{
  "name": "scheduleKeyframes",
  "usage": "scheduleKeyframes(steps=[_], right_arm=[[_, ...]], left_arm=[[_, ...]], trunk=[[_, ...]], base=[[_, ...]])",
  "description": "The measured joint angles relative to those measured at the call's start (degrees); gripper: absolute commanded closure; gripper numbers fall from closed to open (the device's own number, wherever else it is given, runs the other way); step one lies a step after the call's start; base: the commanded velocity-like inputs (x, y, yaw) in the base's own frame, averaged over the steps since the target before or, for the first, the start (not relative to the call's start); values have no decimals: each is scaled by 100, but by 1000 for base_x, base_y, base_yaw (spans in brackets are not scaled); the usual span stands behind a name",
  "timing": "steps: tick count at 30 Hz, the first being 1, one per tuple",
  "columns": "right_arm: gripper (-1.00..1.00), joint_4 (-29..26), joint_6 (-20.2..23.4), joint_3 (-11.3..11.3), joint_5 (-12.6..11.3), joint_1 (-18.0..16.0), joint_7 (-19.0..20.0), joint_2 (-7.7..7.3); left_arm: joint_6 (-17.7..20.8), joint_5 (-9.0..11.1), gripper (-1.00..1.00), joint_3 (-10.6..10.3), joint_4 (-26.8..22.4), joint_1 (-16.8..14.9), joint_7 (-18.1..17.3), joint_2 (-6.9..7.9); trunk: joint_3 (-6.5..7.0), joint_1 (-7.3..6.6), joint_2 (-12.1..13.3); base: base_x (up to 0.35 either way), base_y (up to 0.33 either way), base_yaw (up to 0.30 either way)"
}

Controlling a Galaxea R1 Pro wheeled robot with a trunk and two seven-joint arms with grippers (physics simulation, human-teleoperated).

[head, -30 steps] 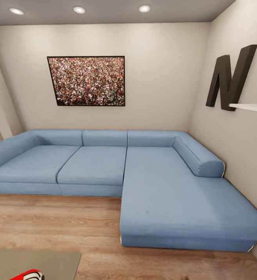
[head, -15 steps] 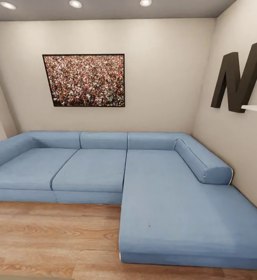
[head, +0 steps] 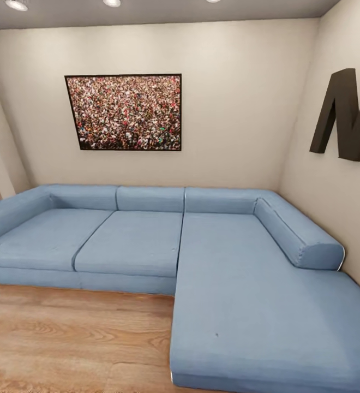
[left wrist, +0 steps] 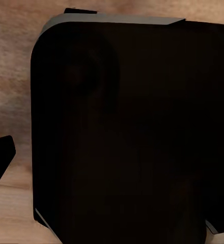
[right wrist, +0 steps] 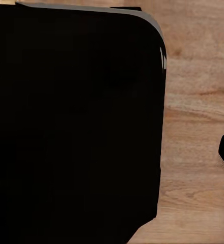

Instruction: Turn on the radio receiver that's on the table in the living room.

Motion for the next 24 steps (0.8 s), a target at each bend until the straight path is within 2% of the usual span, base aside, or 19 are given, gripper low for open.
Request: scheduleKeyframes(steps=[24], right_arm=[[-100, 0, -5, 6, 2, 0, -1, 0]], left_arm=[[0, 0, -100, 6, -3, 0, 0, 0]], trunk=[[0, 0, 0]], base=[[2, 0, 269]])
